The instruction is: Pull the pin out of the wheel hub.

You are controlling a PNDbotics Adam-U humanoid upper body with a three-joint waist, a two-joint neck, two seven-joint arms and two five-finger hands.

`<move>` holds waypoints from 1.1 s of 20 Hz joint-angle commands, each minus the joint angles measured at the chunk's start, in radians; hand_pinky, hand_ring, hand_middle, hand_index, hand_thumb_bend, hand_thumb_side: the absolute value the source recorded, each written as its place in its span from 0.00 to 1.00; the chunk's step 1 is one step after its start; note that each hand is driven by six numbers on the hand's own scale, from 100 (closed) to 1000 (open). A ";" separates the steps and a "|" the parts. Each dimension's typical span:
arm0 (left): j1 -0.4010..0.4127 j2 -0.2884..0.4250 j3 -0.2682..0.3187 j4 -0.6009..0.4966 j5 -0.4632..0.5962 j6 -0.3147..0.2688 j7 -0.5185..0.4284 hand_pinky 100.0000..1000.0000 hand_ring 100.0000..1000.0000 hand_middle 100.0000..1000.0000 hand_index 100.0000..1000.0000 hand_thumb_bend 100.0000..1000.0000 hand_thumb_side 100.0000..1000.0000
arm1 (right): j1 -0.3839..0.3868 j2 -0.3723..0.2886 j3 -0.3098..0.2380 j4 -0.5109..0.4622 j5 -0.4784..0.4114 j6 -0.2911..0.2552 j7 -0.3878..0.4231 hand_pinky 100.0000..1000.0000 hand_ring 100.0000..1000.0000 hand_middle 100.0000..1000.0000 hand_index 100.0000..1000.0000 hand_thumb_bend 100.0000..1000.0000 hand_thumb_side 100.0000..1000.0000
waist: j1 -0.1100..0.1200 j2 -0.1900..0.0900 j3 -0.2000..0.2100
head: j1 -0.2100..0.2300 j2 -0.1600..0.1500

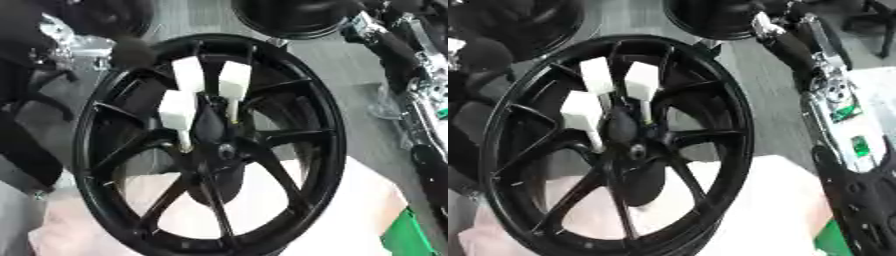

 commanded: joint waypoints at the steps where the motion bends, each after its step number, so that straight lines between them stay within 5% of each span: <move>1: -0.032 -0.001 -0.005 -0.008 -0.029 0.062 -0.120 0.80 0.79 0.78 0.79 0.44 0.58 | -0.010 -0.029 -0.003 -0.008 0.006 -0.001 0.002 0.73 0.61 0.64 0.72 0.16 0.35 | 0.000 -0.028 0.001 | -0.003 -0.005; 8: -0.026 0.002 -0.028 -0.008 -0.049 0.076 -0.167 0.79 0.76 0.76 0.82 0.47 0.55 | -0.010 -0.030 0.001 -0.007 0.007 0.000 0.005 0.73 0.61 0.64 0.72 0.16 0.35 | 0.002 -0.028 0.000 | 0.000 -0.005; 14: -0.029 -0.015 -0.051 -0.002 -0.096 0.110 -0.212 0.76 0.71 0.69 0.77 0.45 0.35 | -0.010 -0.030 0.003 -0.005 0.009 0.001 0.010 0.73 0.62 0.64 0.72 0.16 0.35 | 0.001 -0.027 0.000 | 0.005 -0.007; 22: -0.034 -0.027 -0.060 0.013 -0.103 0.115 -0.213 0.76 0.71 0.69 0.77 0.45 0.35 | -0.010 -0.029 0.004 -0.005 0.009 0.001 0.011 0.73 0.62 0.64 0.72 0.16 0.35 | 0.000 -0.027 0.000 | 0.006 -0.006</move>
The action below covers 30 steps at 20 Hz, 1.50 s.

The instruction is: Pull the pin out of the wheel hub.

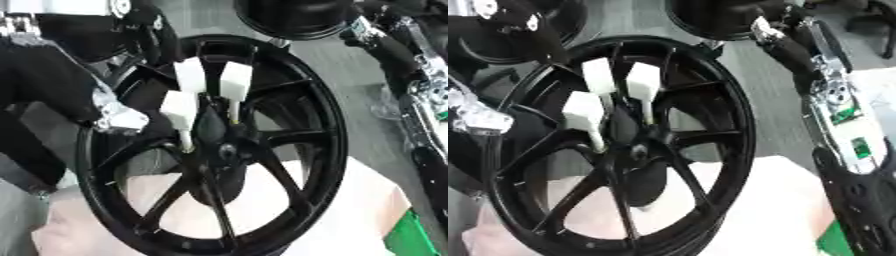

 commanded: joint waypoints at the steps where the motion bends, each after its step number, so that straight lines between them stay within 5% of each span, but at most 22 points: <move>1: -0.017 0.008 0.004 0.004 -0.008 0.168 -0.163 0.72 0.66 0.65 0.73 0.41 0.25 | -0.015 -0.024 -0.002 -0.010 0.006 0.000 0.003 0.73 0.62 0.64 0.72 0.17 0.35 | -0.003 -0.027 -0.002 | 0.005 -0.007; 8: -0.031 -0.054 -0.032 0.103 -0.057 0.184 -0.163 0.72 0.64 0.64 0.73 0.38 0.22 | -0.019 -0.015 -0.001 -0.011 0.006 0.001 0.006 0.73 0.62 0.64 0.72 0.17 0.35 | -0.005 -0.025 -0.008 | 0.013 -0.008; 30: -0.014 -0.100 -0.065 0.236 -0.103 0.135 -0.163 0.70 0.61 0.61 0.70 0.35 0.16 | -0.027 -0.009 0.002 -0.012 0.005 0.002 0.008 0.73 0.62 0.65 0.72 0.17 0.35 | -0.007 -0.021 -0.015 | 0.025 -0.010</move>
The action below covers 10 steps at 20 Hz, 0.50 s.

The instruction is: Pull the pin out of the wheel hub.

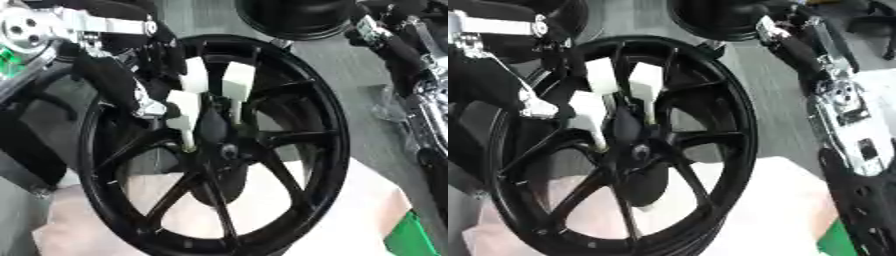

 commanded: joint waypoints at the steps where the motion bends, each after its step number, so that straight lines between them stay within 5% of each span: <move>1: -0.010 0.014 0.008 0.004 -0.004 0.147 -0.151 0.70 0.61 0.61 0.70 0.35 0.16 | -0.018 -0.011 -0.003 -0.012 0.005 -0.001 0.004 0.73 0.62 0.65 0.72 0.17 0.35 | -0.003 -0.021 -0.002 | 0.004 -0.010; 10: 0.000 -0.005 -0.001 0.050 -0.023 0.136 -0.151 0.72 0.66 0.67 0.71 0.37 0.15 | -0.021 -0.009 -0.002 -0.011 0.005 -0.001 0.006 0.73 0.63 0.65 0.73 0.17 0.35 | -0.007 -0.018 -0.004 | 0.010 -0.010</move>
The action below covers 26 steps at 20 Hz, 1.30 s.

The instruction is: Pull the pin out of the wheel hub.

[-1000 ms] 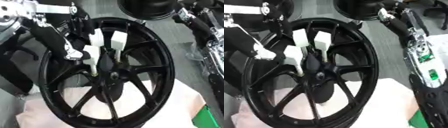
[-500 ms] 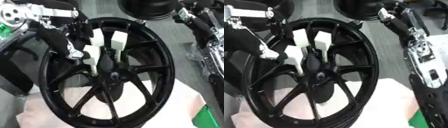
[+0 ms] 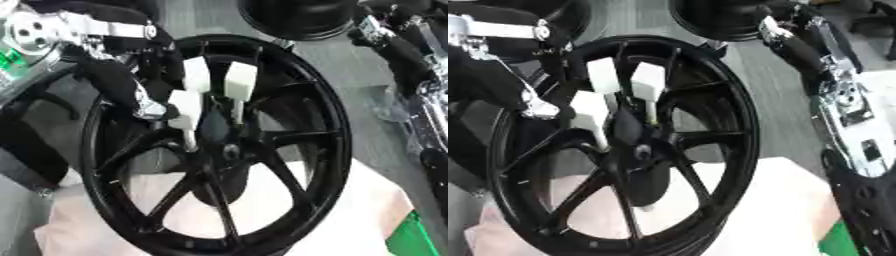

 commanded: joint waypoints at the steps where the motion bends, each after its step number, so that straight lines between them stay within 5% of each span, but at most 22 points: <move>1: -0.011 0.005 0.006 0.012 -0.010 0.138 -0.147 0.72 0.67 0.68 0.72 0.37 0.15 | -0.017 -0.010 -0.003 -0.011 0.005 -0.001 0.002 0.73 0.63 0.65 0.73 0.17 0.35 | -0.004 -0.018 -0.002 | 0.005 -0.010; 26: -0.007 -0.040 -0.008 0.071 -0.034 0.097 -0.147 0.72 0.68 0.70 0.72 0.36 0.16 | -0.023 -0.004 -0.001 -0.011 0.004 -0.001 0.004 0.73 0.63 0.65 0.73 0.17 0.35 | -0.008 -0.013 -0.009 | 0.011 -0.011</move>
